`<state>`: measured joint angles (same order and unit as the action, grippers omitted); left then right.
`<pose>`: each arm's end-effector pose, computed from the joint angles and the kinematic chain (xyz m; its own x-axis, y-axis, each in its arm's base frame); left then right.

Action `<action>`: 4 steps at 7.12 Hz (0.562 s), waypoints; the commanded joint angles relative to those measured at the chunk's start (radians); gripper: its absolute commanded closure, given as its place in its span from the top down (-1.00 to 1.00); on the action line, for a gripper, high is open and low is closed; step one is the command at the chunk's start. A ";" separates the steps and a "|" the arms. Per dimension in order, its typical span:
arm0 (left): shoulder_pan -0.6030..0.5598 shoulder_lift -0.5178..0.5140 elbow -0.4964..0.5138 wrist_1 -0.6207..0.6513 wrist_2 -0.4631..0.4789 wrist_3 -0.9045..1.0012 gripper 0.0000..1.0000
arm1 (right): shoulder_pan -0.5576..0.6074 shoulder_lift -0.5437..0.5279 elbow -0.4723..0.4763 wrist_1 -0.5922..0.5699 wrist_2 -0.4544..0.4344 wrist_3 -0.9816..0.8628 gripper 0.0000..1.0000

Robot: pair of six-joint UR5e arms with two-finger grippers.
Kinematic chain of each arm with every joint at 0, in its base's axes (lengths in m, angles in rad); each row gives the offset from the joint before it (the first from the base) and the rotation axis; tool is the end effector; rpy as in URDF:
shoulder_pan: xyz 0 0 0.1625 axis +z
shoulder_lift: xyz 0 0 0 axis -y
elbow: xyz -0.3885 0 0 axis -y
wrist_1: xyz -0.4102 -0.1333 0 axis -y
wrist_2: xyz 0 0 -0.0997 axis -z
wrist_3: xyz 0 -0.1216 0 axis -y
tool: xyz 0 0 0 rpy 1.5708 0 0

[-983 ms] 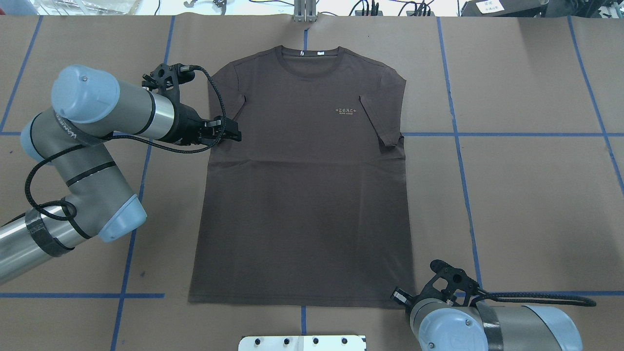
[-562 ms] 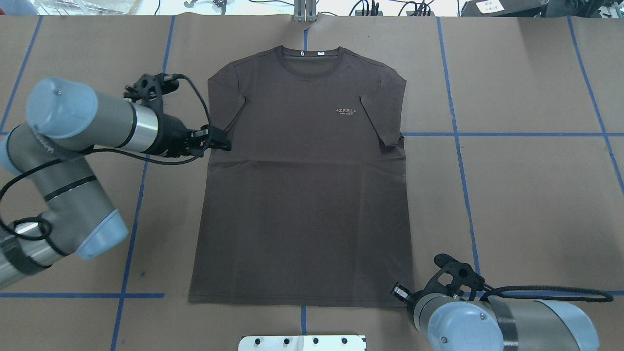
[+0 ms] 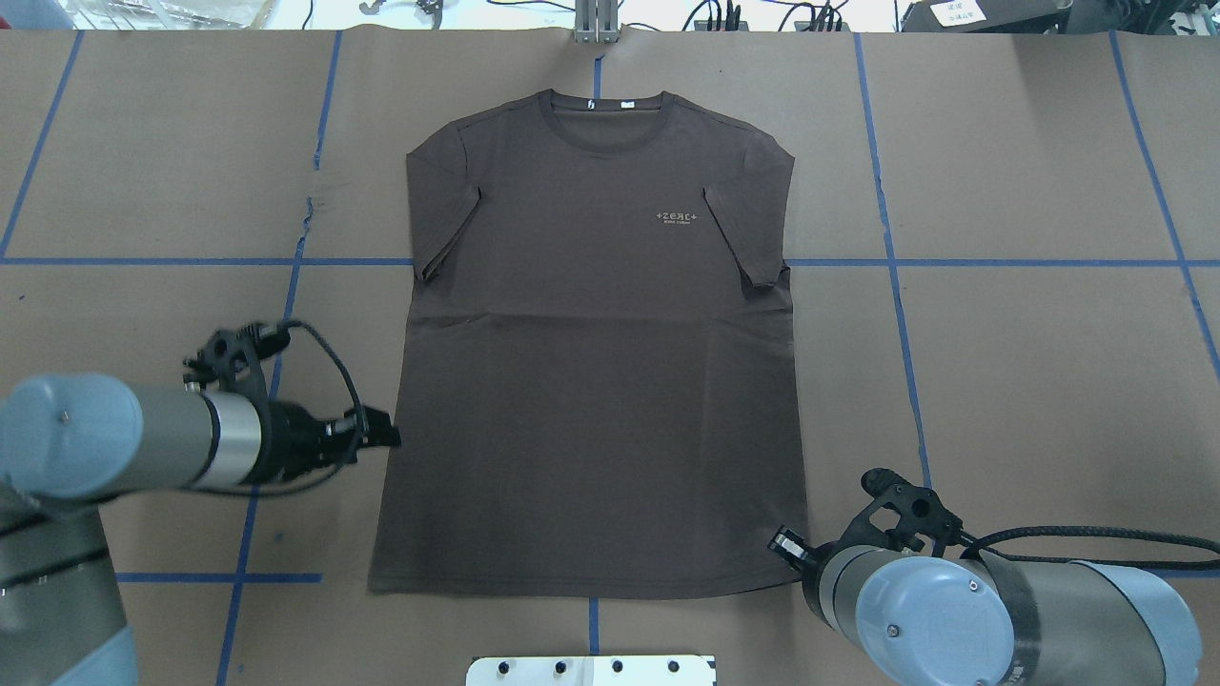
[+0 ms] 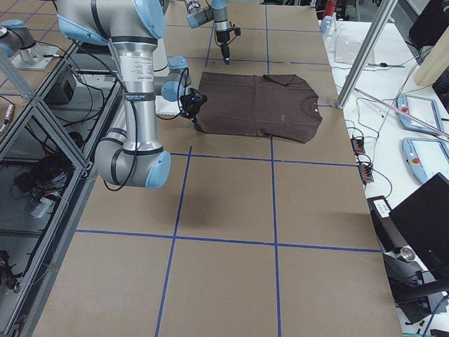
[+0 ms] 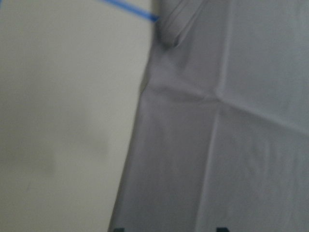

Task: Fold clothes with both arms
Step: 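Move the left gripper down to the other hem corner nearest the robot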

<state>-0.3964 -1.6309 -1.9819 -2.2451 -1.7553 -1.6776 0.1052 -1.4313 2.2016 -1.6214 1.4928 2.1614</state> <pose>0.4542 -0.3104 0.3226 0.3544 -0.2619 -0.8977 0.2647 0.9488 -0.1724 -0.4855 -0.1948 0.2870 0.5344 0.6147 0.5801 -0.5458 0.7750 -0.3184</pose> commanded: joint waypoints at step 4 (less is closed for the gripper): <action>0.238 0.034 -0.012 0.065 0.117 -0.202 0.01 | 0.002 0.000 0.000 0.000 0.000 -0.005 -1.00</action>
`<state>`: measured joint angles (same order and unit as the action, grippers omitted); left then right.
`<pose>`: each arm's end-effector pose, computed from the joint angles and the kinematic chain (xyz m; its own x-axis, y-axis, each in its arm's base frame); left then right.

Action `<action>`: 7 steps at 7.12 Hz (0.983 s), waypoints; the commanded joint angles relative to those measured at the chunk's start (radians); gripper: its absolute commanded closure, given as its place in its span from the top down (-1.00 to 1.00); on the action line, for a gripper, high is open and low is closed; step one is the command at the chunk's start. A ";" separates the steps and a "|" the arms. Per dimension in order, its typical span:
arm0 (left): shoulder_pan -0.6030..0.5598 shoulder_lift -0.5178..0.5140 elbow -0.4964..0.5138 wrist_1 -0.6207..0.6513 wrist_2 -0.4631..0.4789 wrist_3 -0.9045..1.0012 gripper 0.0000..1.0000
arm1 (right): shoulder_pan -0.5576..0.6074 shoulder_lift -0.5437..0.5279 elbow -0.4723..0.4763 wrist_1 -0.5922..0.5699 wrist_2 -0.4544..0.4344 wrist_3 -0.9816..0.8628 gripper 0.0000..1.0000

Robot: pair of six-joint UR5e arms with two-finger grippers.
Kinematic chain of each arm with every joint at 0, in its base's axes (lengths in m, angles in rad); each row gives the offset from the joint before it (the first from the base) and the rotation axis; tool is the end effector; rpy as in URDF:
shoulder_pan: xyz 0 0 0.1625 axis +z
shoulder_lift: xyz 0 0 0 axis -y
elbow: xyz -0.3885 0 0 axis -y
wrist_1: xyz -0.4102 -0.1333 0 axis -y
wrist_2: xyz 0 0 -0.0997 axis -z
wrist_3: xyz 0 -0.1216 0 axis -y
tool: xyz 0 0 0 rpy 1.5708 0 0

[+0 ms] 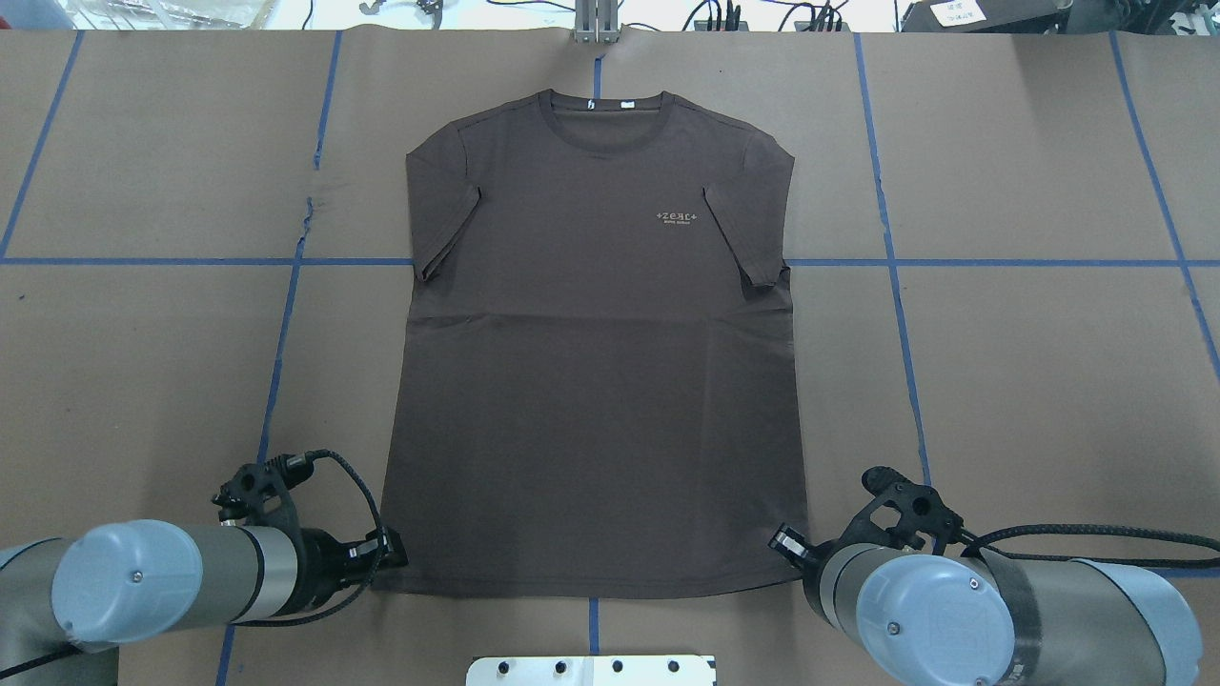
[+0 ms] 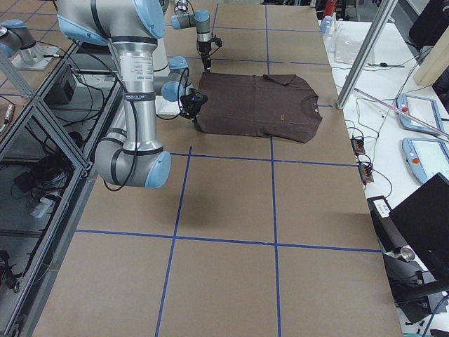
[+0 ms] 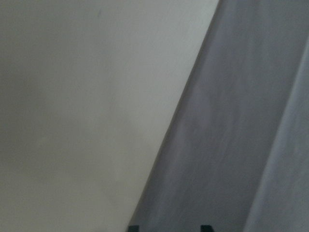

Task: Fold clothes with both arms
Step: 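Move the left gripper down to the other hem corner nearest the robot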

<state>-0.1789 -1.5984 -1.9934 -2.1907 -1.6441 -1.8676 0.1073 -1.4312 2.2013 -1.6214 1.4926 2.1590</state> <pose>0.5036 -0.2175 0.3431 0.4183 -0.3721 -0.8286 0.2474 0.9244 -0.2902 -0.4852 -0.1959 0.2871 0.5345 0.6139 0.5809 -0.5463 0.7753 -0.3168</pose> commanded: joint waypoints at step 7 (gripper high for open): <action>0.029 0.002 -0.016 0.085 0.007 -0.016 -0.11 | -0.001 -0.001 0.000 0.000 -0.002 -0.001 -1.00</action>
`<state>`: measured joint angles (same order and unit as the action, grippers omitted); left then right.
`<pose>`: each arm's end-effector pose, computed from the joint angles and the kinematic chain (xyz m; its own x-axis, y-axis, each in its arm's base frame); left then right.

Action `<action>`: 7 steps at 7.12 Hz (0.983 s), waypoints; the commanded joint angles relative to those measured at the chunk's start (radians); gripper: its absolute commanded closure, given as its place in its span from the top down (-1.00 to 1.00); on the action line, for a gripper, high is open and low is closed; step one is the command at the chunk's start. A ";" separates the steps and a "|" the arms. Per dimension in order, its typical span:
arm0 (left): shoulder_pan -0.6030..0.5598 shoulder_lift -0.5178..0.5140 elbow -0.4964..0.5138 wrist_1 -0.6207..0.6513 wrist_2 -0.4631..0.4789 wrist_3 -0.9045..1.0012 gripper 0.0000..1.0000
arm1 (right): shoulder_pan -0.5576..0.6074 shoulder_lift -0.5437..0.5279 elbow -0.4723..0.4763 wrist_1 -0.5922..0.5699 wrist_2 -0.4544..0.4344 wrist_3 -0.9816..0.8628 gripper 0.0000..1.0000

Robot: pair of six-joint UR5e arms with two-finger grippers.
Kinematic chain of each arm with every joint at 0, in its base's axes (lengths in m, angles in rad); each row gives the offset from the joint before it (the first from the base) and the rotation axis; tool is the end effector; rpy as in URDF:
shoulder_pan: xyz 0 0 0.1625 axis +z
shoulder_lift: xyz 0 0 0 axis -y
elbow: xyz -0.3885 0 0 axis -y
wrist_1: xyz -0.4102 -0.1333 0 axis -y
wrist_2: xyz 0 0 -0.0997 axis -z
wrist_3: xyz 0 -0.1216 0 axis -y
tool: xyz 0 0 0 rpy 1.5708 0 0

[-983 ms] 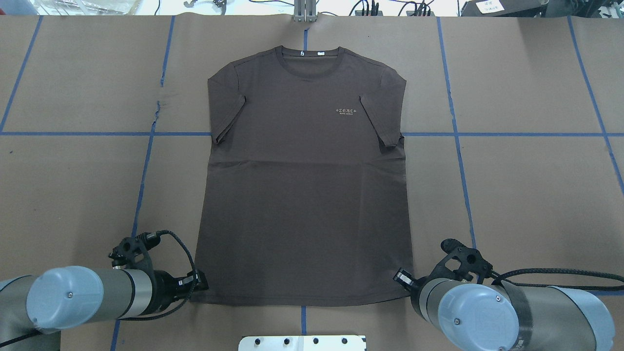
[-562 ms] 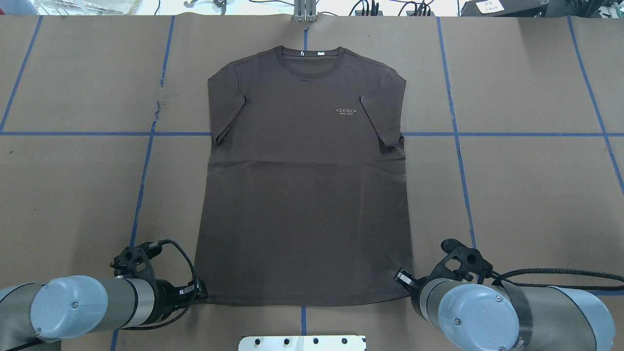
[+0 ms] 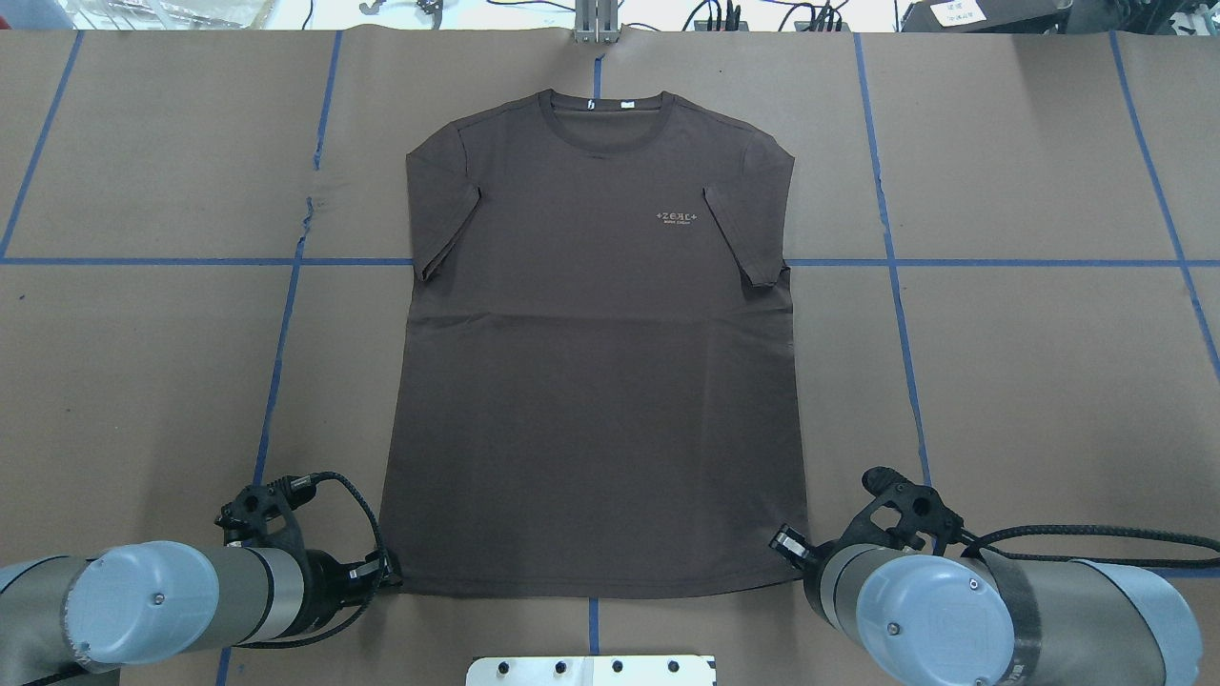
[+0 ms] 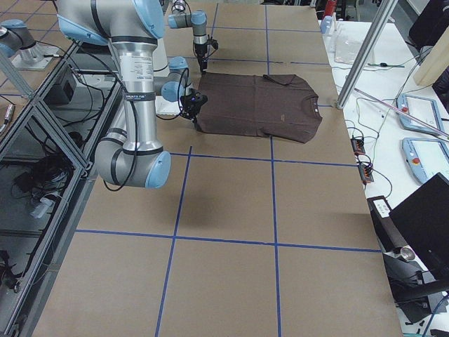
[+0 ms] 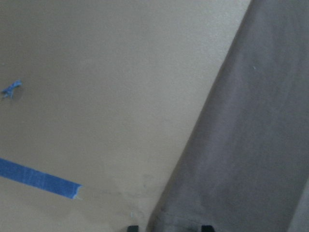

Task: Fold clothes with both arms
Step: 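Grasp both hem corners with the left and right grippers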

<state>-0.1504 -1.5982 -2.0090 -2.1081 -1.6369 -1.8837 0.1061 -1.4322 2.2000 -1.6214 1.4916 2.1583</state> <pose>0.5083 -0.2037 0.3479 0.4769 -0.3829 -0.7912 0.2536 0.9218 -0.2933 -0.4856 -0.1954 0.2882 0.5366 0.6128 0.5801 -0.5463 0.7762 -0.3147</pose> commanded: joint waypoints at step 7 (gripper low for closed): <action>0.012 -0.069 -0.074 0.092 -0.030 -0.023 -1.00 | 0.001 0.001 0.016 0.000 -0.001 0.003 -1.00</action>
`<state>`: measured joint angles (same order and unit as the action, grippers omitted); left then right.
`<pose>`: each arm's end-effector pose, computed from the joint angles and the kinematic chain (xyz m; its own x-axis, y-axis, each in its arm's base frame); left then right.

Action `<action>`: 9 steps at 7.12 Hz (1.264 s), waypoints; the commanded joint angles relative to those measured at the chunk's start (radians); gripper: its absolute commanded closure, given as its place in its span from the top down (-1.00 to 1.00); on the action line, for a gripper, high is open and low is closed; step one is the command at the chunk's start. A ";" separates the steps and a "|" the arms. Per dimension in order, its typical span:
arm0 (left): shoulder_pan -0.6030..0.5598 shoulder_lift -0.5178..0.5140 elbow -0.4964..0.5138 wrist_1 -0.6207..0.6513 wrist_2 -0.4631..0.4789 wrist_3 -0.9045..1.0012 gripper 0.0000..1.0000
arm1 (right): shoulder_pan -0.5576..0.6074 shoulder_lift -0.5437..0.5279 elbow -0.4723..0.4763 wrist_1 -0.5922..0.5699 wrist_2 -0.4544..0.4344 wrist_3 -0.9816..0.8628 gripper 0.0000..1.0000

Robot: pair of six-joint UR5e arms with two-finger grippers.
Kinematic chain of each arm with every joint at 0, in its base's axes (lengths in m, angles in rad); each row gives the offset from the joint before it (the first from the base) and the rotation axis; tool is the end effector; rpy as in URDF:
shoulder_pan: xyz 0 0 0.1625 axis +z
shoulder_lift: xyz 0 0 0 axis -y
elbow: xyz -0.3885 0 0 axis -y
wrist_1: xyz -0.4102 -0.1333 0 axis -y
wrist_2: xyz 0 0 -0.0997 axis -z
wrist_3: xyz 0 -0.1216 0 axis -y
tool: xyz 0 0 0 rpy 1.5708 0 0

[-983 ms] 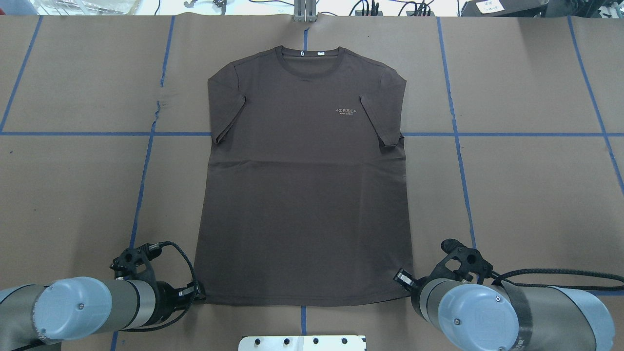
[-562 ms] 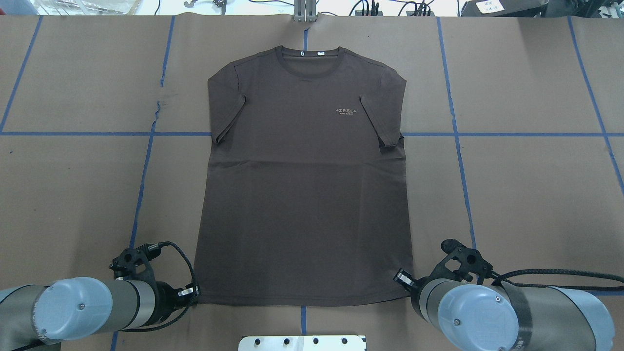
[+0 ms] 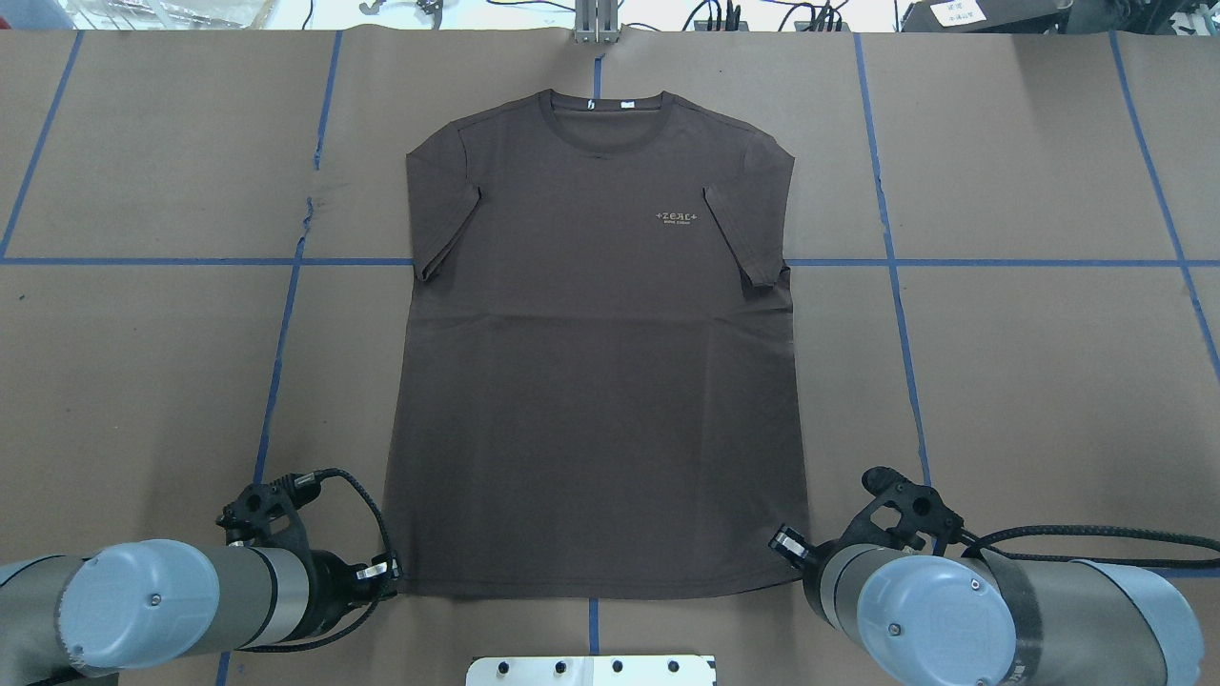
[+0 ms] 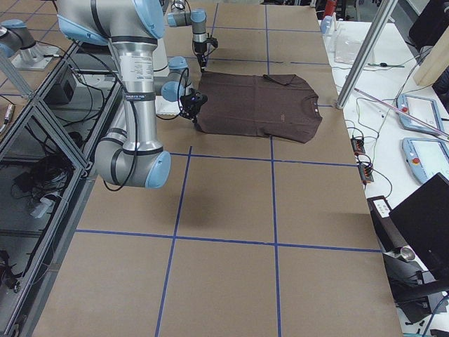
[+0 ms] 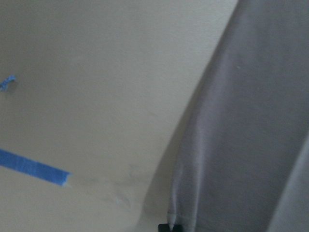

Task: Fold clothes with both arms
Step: 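Grasp both hem corners with the left and right grippers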

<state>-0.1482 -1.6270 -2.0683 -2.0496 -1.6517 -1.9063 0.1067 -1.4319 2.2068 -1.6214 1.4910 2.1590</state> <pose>0.5019 -0.1998 0.3112 0.4529 -0.3994 -0.7971 0.2411 0.9156 -0.3218 -0.4838 -0.1956 0.2850 0.5315 0.6132 0.5844 -0.5452 0.7756 -0.3180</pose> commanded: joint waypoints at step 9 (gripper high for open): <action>-0.303 -0.292 -0.037 0.382 -0.138 0.272 -1.00 | 0.288 0.106 0.058 -0.043 0.067 -0.208 -1.00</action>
<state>-0.3031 -1.8487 -2.1919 -1.6836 -1.7361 -1.7218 0.2657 -1.4202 2.3504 -1.6620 1.5130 2.0532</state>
